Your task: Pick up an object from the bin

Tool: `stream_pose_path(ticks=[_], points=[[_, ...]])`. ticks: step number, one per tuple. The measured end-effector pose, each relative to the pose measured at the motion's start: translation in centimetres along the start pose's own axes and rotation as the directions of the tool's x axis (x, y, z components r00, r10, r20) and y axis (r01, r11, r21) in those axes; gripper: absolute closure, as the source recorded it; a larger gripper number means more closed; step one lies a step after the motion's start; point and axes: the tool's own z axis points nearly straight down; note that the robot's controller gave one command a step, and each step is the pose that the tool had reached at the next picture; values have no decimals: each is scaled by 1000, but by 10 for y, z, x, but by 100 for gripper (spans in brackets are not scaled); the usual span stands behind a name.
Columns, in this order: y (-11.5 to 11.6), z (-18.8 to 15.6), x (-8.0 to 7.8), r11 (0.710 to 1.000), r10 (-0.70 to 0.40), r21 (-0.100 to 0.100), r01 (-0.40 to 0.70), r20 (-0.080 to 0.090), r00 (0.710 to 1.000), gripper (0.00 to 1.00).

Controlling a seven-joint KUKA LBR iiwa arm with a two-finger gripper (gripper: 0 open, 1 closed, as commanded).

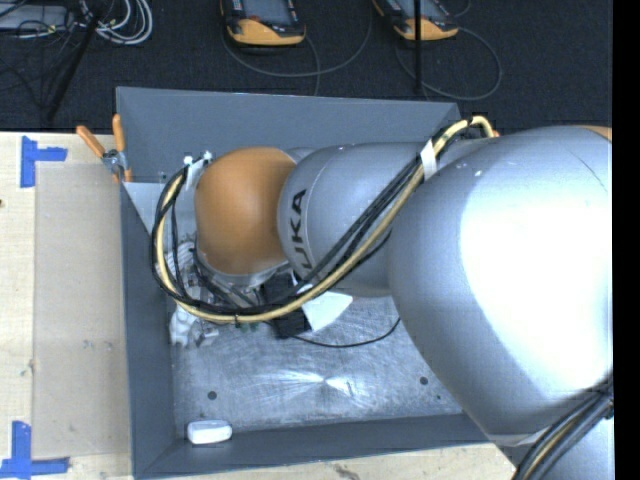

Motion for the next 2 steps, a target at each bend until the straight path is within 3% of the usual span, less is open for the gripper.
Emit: stream_pose_path(ticks=[1,2], points=[[-1,0,1,1000,-31,0,31,5,1000,100],[-8,-145,-5,1000,-2,2,2,-18,1000,100]])
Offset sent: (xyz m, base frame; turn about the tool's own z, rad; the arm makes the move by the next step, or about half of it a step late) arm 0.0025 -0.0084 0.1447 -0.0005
